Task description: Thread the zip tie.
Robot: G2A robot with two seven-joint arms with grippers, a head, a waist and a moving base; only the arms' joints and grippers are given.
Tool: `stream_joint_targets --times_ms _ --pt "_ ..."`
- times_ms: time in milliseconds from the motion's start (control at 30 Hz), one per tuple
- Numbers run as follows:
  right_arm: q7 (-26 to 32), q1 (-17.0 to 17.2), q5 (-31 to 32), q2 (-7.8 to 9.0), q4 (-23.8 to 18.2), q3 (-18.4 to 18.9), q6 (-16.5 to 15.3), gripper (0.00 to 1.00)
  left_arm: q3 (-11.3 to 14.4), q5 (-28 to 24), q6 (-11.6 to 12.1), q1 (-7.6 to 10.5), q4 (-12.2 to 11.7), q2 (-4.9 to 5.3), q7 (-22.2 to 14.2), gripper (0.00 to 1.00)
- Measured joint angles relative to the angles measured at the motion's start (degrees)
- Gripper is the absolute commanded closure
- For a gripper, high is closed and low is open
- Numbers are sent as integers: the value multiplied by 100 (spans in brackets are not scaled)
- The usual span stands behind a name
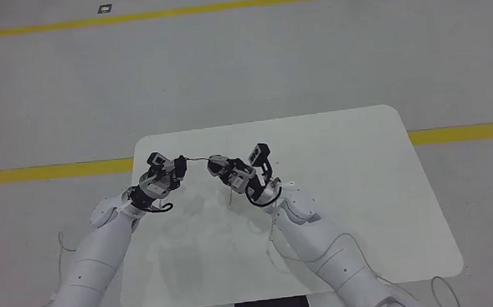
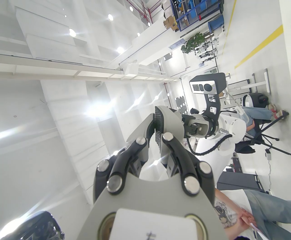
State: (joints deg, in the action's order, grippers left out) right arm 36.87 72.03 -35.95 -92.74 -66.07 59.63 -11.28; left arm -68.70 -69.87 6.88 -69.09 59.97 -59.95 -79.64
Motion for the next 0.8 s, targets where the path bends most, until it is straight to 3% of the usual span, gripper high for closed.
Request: stream_joint_targets --times_ms 800 --pt "-160 37 -69 84 22 47 -2 100 0 0 0 0 0 0 0 100"
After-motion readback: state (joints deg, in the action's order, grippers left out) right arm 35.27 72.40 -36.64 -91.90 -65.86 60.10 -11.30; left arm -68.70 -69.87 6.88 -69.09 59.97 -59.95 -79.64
